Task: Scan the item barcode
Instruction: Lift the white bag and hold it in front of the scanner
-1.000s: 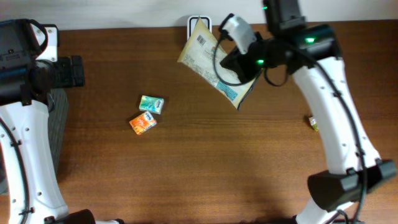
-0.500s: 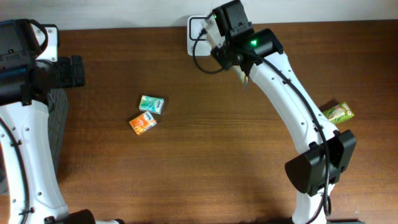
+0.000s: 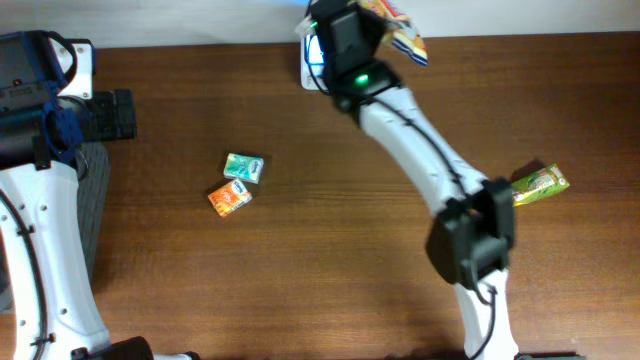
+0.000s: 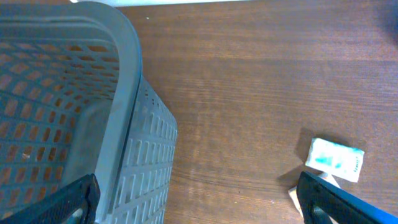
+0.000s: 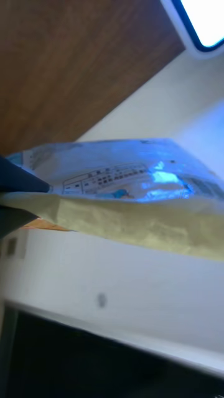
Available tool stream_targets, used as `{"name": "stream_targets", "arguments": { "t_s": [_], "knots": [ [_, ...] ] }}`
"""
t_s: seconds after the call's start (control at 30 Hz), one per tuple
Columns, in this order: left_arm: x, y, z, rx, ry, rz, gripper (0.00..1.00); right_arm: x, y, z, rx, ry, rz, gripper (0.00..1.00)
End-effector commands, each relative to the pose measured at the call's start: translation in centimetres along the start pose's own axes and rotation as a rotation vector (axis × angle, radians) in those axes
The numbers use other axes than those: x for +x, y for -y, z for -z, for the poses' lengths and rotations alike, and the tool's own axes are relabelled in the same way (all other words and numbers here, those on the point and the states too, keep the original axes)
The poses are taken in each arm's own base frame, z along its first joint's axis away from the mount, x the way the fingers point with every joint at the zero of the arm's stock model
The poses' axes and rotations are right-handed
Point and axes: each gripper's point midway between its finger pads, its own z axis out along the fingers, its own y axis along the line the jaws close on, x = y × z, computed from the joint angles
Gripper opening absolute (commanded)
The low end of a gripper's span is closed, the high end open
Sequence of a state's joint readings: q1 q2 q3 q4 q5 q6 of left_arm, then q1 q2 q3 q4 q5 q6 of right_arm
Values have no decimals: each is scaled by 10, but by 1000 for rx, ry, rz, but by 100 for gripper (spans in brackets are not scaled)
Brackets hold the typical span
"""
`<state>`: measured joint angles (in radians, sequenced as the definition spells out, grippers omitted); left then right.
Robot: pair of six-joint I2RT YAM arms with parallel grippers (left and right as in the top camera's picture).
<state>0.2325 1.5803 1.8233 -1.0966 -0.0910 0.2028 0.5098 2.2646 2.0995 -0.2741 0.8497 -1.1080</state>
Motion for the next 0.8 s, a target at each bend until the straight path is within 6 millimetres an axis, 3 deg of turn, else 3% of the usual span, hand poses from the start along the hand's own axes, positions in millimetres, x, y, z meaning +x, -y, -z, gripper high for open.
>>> {"name": "stream_targets", "arguments": {
  "t_s": [0.0, 0.23, 0.53, 0.77],
  "knots": [
    [1, -4, 0, -11, -2, -11, 99, -6, -17, -1, 111, -142, 225, 4],
    [1, -4, 0, -11, -2, -11, 99, -15, -66, -15, 81, -151, 339, 4],
    [1, -4, 0, -11, -2, -11, 99, -18, -49, -17, 172, -178, 283, 4],
    [1, -4, 0, -11, -2, -11, 99, -30, -63, -25, 154, -107, 308, 4]
  ]
}}
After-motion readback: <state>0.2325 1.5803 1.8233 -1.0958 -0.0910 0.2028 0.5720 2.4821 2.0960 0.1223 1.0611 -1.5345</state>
